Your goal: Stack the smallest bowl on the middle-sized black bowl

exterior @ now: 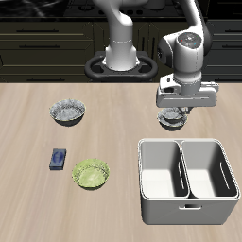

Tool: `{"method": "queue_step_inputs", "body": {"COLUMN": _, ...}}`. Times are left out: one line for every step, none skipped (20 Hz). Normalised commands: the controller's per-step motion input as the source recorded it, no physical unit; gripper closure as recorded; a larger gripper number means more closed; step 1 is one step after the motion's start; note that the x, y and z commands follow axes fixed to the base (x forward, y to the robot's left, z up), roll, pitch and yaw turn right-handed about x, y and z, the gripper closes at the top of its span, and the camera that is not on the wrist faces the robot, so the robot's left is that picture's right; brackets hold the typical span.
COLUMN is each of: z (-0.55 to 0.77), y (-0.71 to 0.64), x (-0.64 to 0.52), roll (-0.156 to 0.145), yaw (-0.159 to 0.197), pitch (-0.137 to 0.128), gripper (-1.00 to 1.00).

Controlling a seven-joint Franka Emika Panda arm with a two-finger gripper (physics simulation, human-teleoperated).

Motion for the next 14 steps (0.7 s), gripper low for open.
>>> {"method": "queue_step_inputs", "body": {"z": -0.12, "y": 0.10, "x": -0.19, "roll": 0.044, "yaw": 0.038, "pitch": 0.011, "gripper": 1.00}}
{"method": "queue_step_inputs", "body": {"z": -0.21, "y": 0.05, "x": -0.11, "roll": -0.002, "yaw": -0.022, "pitch": 0.039, "gripper": 1.00}}
{"method": "queue_step_inputs", "body": {"z": -0.31, "y": 0.13, "x": -0.11, "roll": 0.014, "yaw": -0.004, "pitch": 0.056, "gripper": 1.00}}
{"method": "queue_step_inputs", "body": {"z": -0.15, "y": 0.11, "x": -0.10, "roll": -0.022, "yaw": 0.055, "pitch": -0.027, "gripper": 1.00}}
{"method": "queue_step_inputs", "body": {"z": -0.11, "y": -0.04, "x": 0.01, "roll": -0.025, "yaw": -0.004, "pitch": 0.031, "gripper": 1.00}}
{"method": "queue_step_inputs", "body": {"z": -0.16, "y": -0.03, "x": -0.01, "roll": -0.043, "yaw": -0.050, "pitch": 0.084, "gripper": -1.00}}
{"method": "queue_step_inputs", "body": {"z": -0.19, "y": 0.03, "x": 0.21, "roll": 0.054, "yaw": 0.022, "pitch": 0.009, "gripper": -1.00}}
{"method": "queue_step_inputs", "body": {"z": 0.25, "y": 0.03, "x": -0.46, "roll": 0.077, "yaw": 0.012, "pitch": -0.050, "gripper": -1.00}}
{"method": "queue_step_inputs", "body": {"z": 0.03, "y": 0.02, "x": -0.11, "roll": 0.046, "yaw": -0.038, "pitch": 0.040, "gripper": -1.00}}
{"method": "queue_step_inputs", "body": {"z": 0.09, "y": -0.01, "x": -0.07, "roll": -0.015, "yaw": 0.012, "pitch": -0.016, "gripper": -1.00}}
{"method": "queue_step_inputs", "body": {"z": 0.19, "y": 0.05, "x": -0.14, "roll": 0.009, "yaw": 0.045, "pitch": -0.051, "gripper": -1.00}}
{"method": "queue_step_inputs", "body": {"z": 0.15, "y": 0.07, "x": -0.14, "roll": 0.070, "yaw": 0.027, "pitch": -0.009, "gripper": -1.00}}
{"method": "queue_step_inputs", "body": {"z": 0.15, "y": 0.03, "x": -0.07, "roll": 0.006, "yaw": 0.023, "pitch": -0.019, "gripper": -1.00}}
{"method": "queue_step_inputs", "body": {"z": 0.17, "y": 0.02, "x": -0.06, "roll": 0.029, "yaw": 0.032, "pitch": -0.045, "gripper": -1.00}}
